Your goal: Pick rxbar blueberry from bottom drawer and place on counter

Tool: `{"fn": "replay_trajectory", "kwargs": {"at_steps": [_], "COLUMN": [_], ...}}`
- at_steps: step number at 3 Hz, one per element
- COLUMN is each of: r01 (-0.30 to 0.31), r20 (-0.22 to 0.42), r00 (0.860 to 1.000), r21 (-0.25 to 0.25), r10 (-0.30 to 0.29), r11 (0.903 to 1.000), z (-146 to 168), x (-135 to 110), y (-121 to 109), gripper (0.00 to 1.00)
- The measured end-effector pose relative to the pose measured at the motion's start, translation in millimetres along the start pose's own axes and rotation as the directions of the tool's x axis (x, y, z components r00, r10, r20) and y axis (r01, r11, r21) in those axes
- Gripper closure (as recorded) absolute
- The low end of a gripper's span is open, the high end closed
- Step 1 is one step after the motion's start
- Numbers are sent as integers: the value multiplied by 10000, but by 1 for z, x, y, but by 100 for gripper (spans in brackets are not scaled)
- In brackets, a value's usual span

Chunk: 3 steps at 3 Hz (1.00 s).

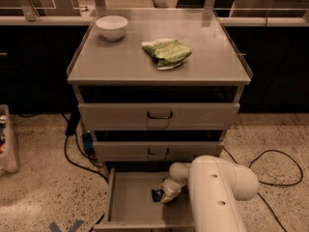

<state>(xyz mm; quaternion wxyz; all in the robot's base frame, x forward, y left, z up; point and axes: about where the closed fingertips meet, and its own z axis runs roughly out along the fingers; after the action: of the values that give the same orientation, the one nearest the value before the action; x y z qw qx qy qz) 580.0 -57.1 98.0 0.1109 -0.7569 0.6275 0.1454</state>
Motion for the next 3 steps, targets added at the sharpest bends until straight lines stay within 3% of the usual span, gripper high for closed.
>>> {"fn": "replay_trajectory", "kwargs": {"at_steps": [1,3], "r01": [139,463], "r20": [216,631], "r00": [9997,9966], "r21": [227,1049], "r10": [-143,-531], "r11": [9996,9934], "z": [-26,-115], "x": [-7,-34], "y": [5,24], "gripper": [100,100]}}
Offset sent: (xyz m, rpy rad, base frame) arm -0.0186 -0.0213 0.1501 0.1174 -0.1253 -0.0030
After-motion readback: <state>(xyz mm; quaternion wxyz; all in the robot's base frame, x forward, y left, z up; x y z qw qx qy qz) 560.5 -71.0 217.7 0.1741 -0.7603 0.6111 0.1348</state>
